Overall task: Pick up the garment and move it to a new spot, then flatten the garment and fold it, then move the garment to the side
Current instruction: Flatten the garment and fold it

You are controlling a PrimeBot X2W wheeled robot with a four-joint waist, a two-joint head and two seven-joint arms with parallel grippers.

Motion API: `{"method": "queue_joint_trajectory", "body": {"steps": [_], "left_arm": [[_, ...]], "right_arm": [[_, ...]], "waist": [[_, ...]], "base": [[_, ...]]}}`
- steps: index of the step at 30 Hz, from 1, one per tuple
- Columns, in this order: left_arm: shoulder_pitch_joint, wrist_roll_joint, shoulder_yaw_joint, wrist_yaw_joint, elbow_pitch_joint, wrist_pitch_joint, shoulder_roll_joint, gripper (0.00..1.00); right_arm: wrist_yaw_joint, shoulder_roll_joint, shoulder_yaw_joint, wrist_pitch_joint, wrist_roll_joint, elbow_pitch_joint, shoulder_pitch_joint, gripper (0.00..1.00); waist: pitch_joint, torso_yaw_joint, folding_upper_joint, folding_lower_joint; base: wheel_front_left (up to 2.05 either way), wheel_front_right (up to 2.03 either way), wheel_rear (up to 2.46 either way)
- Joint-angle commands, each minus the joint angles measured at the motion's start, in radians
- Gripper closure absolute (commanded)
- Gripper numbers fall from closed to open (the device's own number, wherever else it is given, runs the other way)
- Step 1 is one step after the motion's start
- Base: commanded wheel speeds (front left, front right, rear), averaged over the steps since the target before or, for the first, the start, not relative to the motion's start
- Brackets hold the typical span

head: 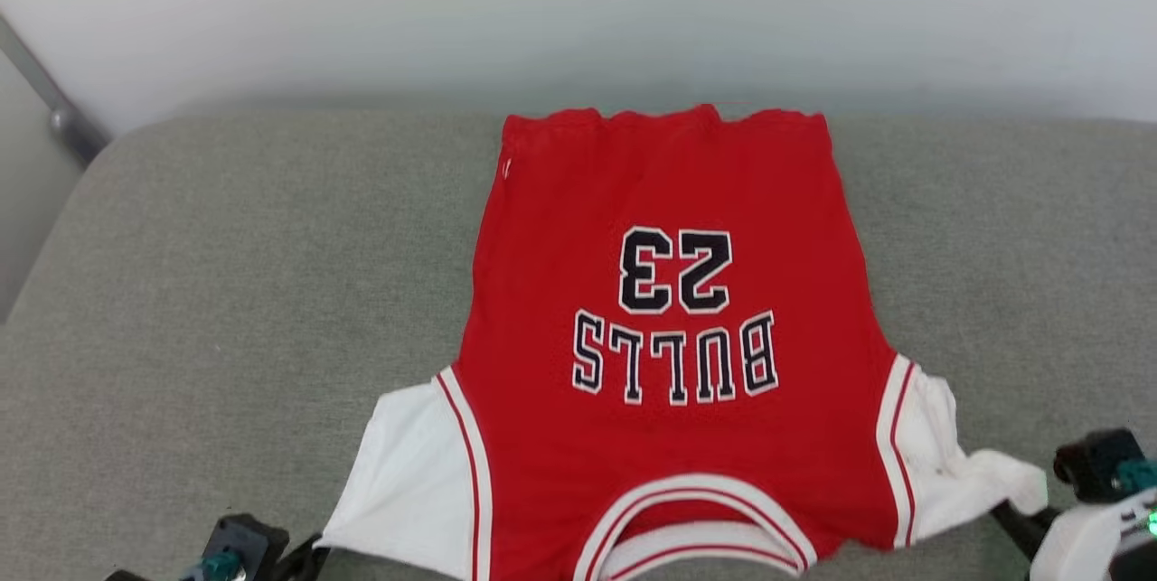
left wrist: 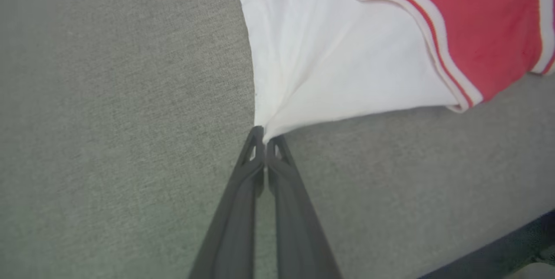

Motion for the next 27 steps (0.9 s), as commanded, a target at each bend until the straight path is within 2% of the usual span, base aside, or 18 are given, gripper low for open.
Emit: {"method": "queue_joint_trajectory", "body": {"steps": [1,7,13,15,16,21,27], "left_arm": [[0.028,-0.006,0.0,0.013,-0.011,0.004,0.015,1.0],[0.114,-0.04,-0.009,0.066,-0.106,0.031,0.06,1.0],[0.132,-0.039,-0.009,0.1,-0.16,0.037,0.063,1.0],[0.124,-0.036,-0.004,0.108,-0.169,0.035,0.06,1.0],[0.121,-0.035,0.001,0.115,-0.172,0.03,0.059,1.0],[0.108,-0.022,0.01,0.127,-0.189,0.02,0.05,1.0],[0.084,-0.005,0.032,0.145,-0.219,-0.002,0.041,1.0]], "right_arm": [[-0.001,-0.006,-0.023,0.013,-0.007,-0.017,0.047,1.0],[-0.001,-0.002,-0.162,0.132,-0.022,-0.163,0.287,1.0],[-0.001,0.03,-0.264,0.256,-0.051,-0.295,0.422,1.0],[-0.001,0.046,-0.3,0.281,-0.068,-0.333,0.422,0.5],[-0.001,0.049,-0.308,0.297,-0.079,-0.354,0.414,0.0],[-0.001,0.035,-0.384,0.338,-0.114,-0.425,0.34,0.0],[-0.001,-0.052,-0.484,0.389,-0.097,-0.512,0.167,0.0]], "waist": [[-0.025,0.002,-0.0001,0.0002],[-0.052,-0.002,-0.0001,0.0002],[-0.048,-0.006,-0.0001,0.0002],[-0.042,-0.009,-0.0001,0.0002],[-0.037,-0.015,-0.0001,0.0002],[-0.014,-0.017,-0.0001,0.0002],[0.043,0.007,-0.0001,0.0002]], "base": [[0.0,0.0,0.0],[0.0,0.0,0.0],[0.0,0.0,0.0],[0.0,0.0,0.0],[0.0,0.0,0.0],[0.0,0.0,0.0],[0.0,0.0,0.0]]}}
